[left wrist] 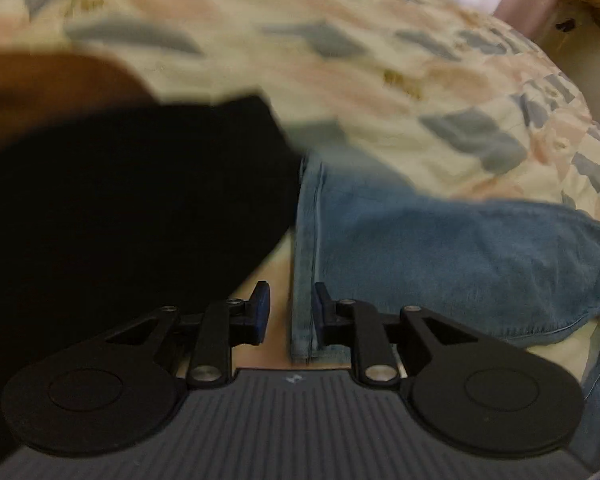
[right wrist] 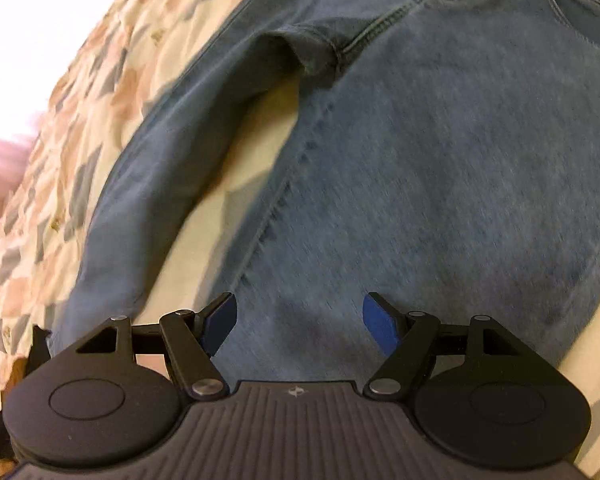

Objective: Fold clothes

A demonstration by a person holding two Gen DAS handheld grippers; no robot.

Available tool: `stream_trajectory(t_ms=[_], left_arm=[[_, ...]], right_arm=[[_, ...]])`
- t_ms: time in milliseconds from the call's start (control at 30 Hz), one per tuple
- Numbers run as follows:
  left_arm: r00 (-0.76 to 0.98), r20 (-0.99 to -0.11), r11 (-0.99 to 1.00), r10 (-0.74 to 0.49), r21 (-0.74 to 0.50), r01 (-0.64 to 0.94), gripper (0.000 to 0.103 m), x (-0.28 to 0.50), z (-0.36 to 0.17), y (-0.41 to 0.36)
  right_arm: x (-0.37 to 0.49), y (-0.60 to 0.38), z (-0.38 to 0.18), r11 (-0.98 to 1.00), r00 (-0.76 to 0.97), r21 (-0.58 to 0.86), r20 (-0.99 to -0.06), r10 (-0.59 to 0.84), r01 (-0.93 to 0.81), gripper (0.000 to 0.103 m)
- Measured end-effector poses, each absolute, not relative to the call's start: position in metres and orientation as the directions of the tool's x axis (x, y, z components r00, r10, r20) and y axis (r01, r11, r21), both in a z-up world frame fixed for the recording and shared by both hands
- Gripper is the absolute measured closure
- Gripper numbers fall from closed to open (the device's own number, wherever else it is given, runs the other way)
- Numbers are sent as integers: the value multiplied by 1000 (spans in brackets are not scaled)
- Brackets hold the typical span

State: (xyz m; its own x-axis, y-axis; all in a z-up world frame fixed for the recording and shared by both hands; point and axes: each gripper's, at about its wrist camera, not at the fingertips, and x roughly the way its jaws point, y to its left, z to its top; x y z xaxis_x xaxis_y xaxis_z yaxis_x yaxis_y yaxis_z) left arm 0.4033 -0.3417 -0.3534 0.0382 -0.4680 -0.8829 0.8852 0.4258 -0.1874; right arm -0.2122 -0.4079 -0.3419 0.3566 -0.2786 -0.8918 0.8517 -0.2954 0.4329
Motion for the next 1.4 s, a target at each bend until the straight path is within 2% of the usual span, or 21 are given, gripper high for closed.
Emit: stream_trajectory(t_ms=[67,200,267,300,500,533,600,633,733,833,933,1033,1133,1200,1400], left_arm=[[27,-882,429,-470,-201,881,73,400,-361,-345],[23,-860,444,-509,-240,863,67,409,-361,-347],[39,-855,448,-518,-232,864,54,413,-364,-357],[54,-854,448,-517,-216,867,54,415,-366,-367],[18,-854,380,-521,-213,900,57,415,-387,-423],[35,-859,357,-511,-176,917,60,410,-388,-431],[69,-867,309,-493,-101,946,76,400,-389,-445],[86,-869,284,-487,-65,957,88,395,-390,-452],[124,-786,216,-605,-12,976,88,385,-351,-457],[117,-693,191,-711,-31,981,86,394,-311,-466],[138,-651,201,-747,-23,979,84,404,-298,-475],[222,-704,250,-675,65,966,81,407,-329,-484],[364,-797,303,-482,238,923,84,408,-381,-489],[346,-822,361,-453,186,914,85,416,-386,-478],[138,-827,456,-546,-154,877,82,409,-336,-376]], right_arm=[[-212,-407,-343,-296,354,426,-896,-268,855,31],[-209,-414,-343,-300,362,436,-892,-272,849,31],[-204,-416,-345,-292,369,440,-890,-267,849,30],[-202,-418,-346,-289,373,442,-889,-265,849,30],[-192,-421,-356,-284,372,433,-896,-243,856,28],[-191,-422,-358,-285,368,427,-898,-240,858,28],[-189,-426,-358,-285,367,426,-899,-240,858,27],[-188,-427,-358,-285,366,426,-899,-240,859,27],[-186,-433,-355,-276,370,433,-894,-253,858,27],[-184,-436,-353,-274,372,439,-890,-263,856,27],[-182,-435,-356,-278,372,441,-889,-267,853,27],[-178,-433,-360,-272,375,441,-889,-262,855,27],[-176,-431,-359,-250,379,440,-889,-259,862,27],[-178,-428,-355,-233,386,447,-884,-266,863,27],[-209,-413,-336,-244,340,428,-880,-331,870,27]])
